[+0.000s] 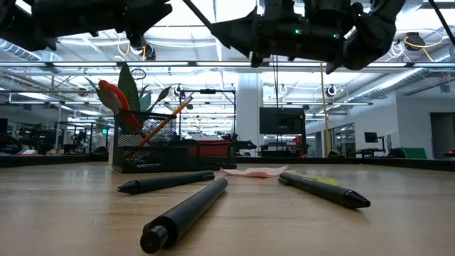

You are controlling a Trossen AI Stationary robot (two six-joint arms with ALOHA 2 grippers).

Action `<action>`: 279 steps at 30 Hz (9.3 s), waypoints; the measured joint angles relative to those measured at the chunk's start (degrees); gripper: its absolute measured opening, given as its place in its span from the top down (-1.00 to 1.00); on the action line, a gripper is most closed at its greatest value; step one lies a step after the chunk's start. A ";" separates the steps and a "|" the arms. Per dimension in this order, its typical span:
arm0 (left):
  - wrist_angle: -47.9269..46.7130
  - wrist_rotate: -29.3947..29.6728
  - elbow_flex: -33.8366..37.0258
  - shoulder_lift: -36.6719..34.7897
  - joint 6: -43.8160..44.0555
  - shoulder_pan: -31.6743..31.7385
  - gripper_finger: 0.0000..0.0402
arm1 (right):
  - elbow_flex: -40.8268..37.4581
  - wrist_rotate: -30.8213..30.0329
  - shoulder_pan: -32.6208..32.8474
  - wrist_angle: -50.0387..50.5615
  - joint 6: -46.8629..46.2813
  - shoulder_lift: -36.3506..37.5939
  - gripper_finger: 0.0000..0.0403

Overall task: Pick and place office supplies into organizer
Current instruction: Put the black pen into the black desk organizer, then put the pink sticky note into the black desk organizer

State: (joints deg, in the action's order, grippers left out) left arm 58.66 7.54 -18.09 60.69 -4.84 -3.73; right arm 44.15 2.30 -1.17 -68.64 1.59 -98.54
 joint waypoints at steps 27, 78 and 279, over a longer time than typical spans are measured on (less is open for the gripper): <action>-1.36 -2.70 -4.85 3.59 9.37 2.72 0.27 | 3.18 2.55 -1.88 -0.96 -2.79 -2.34 0.86; 2.80 -4.03 -4.83 7.64 13.85 4.20 0.02 | 3.13 3.92 -1.84 0.43 -7.10 -2.34 0.88; -34.45 17.76 -5.92 1.54 25.94 -3.61 -0.11 | -3.19 -18.99 11.47 55.33 58.56 -0.59 0.32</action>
State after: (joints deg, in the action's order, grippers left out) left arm 24.21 25.30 -24.01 62.24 21.10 -7.34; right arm 40.96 -16.70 10.30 -13.31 60.15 -99.14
